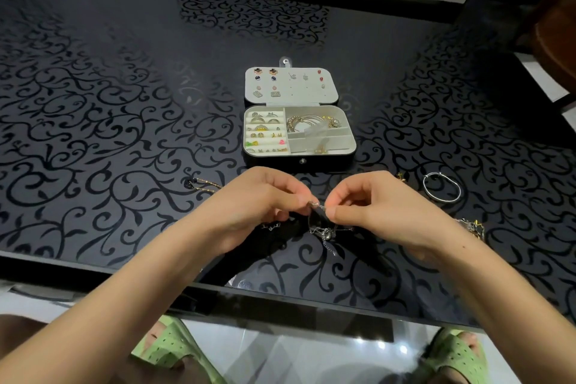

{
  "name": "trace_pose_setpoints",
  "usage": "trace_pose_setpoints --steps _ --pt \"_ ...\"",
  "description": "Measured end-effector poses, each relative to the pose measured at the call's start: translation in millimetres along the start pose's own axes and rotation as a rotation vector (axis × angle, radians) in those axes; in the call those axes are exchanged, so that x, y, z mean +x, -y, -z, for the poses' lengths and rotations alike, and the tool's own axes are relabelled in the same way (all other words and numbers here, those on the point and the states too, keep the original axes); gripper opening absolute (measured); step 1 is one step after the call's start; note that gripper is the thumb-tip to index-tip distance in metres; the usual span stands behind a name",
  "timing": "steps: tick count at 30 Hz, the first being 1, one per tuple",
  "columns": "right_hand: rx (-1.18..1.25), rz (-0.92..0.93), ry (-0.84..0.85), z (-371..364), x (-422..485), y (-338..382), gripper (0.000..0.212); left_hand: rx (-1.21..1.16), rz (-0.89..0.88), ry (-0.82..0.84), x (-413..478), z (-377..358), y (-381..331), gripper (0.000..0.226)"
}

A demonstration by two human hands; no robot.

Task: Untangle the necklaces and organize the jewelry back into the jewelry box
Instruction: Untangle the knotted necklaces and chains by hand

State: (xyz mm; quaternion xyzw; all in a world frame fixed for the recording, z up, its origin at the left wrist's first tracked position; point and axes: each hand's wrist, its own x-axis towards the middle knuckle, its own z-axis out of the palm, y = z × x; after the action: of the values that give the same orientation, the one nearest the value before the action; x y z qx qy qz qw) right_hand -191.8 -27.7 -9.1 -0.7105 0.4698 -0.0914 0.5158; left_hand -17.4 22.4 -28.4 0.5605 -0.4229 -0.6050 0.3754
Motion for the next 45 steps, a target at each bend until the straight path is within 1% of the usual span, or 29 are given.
trace_pose_setpoints --steps 3,5,8,10,13,15,18,21,24,28,33,35,37,39,41,43,45 --pt "0.084 -0.029 0.042 0 -1 -1 0.015 -0.038 -0.033 0.035 1 -3 3 0.022" --pt "0.211 -0.054 0.066 1 -1 -1 0.017 -0.079 -0.059 0.025 2 -6 5 0.022" --pt "0.443 -0.117 0.112 1 1 -1 0.013 -0.122 -0.094 0.017 2 -10 7 0.016" --pt "0.496 -0.144 0.120 0 2 -2 0.015 -0.087 -0.115 -0.002 3 -12 7 0.014" --pt "0.495 -0.155 0.059 -3 3 -5 0.017 0.036 -0.156 -0.072 4 -16 8 0.015" --pt "0.491 -0.131 0.005 -6 3 -5 0.022 0.150 -0.176 -0.115 4 -18 9 0.015" --pt "0.463 -0.072 -0.065 -11 5 -4 0.027 0.250 -0.222 -0.116 5 -20 12 0.017" --pt "0.366 -0.026 -0.168 -16 7 -4 0.025 0.306 -0.216 -0.130 6 -19 14 0.019" --pt "0.323 0.018 -0.220 -18 7 -6 0.022 0.248 -0.172 -0.133 7 -19 13 0.019" --pt "0.372 0.006 -0.153 -18 7 -7 0.020 0.191 -0.113 -0.124 5 -20 11 0.017" --pt "0.401 -0.006 -0.106 -18 5 -7 0.021 0.190 -0.111 -0.144 4 -19 10 0.018" --pt "0.410 -0.006 -0.085 -17 3 -7 0.015 0.151 -0.104 -0.136 4 -19 8 0.018" --pt "0.448 0.002 -0.069 -16 2 -7 0.002 0.093 -0.096 -0.117 3 -19 7 0.018" --pt "0.502 0.007 -0.065 -18 0 -9 0.016 0.049 -0.093 -0.108 2 -18 7 0.018" --pt "0.521 0.019 -0.084 -20 0 -12 0.026 0.025 -0.100 -0.090 1 -19 7 0.019" --pt "0.537 0.022 -0.099 -24 0 -16 0.030 -0.029 -0.099 -0.068 0 -20 9 0.019" --pt "0.551 0.032 -0.101 -26 -1 -18 0.030 -0.083 -0.090 -0.069 0 -20 10 0.020"
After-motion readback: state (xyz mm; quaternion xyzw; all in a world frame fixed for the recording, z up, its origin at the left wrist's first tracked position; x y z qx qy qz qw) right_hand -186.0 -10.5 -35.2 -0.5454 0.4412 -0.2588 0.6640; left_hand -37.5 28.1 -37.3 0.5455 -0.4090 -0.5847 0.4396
